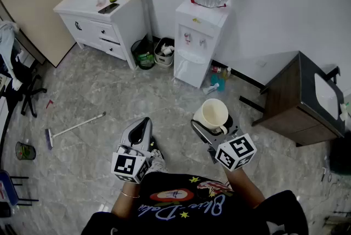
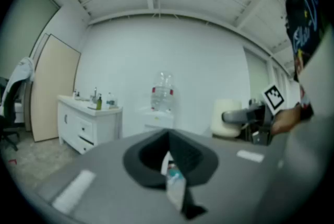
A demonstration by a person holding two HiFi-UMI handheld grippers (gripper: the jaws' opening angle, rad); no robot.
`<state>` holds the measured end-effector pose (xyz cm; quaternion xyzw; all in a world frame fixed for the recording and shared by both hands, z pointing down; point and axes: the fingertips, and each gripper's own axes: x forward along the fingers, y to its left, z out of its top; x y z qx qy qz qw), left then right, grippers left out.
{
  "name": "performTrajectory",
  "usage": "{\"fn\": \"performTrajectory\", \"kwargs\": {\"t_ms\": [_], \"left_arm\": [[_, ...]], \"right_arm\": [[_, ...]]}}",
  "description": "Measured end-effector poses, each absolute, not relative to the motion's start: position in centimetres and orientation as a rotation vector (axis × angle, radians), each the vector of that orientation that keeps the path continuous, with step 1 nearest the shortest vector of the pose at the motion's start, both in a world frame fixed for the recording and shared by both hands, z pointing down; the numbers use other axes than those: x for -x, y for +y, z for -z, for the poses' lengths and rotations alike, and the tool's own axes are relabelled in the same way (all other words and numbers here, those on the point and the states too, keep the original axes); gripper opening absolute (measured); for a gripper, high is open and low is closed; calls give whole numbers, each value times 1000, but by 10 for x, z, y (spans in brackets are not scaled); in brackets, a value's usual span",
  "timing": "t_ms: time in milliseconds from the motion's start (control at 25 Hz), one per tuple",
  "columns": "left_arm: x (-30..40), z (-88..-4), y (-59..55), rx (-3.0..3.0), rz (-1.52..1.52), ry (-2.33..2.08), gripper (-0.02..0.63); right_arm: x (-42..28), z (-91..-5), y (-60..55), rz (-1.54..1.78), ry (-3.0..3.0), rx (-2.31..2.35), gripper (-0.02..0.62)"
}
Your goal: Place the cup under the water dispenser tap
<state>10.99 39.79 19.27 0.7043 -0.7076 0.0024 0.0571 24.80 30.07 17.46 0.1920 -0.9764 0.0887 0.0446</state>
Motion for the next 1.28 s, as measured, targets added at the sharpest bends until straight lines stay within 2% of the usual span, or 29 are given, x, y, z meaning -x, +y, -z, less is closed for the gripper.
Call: {"fn": "performTrajectory", "kwargs": {"t_ms": [240, 440, 800, 1040, 1280], "left_arm": [[8, -189, 331, -2182, -80, -2052, -3], [72, -206, 265, -2254, -154, -1932, -3], [101, -241, 132, -2309, -213, -1732, -3], [131, -266, 36, -2290, -221, -1646, -3], [137, -323, -17, -2371, -369, -1529, -3]], "right_arm": [[-129, -169, 234, -383, -2981, -742, 408], [-79, -191, 180, -344, -2882, -916, 408], [-37, -251, 57, -358, -2769, -1122, 408], [11, -301, -45, -80, -2744, -1040, 408], [28, -390, -111, -154, -2679, -1169, 408]]}}
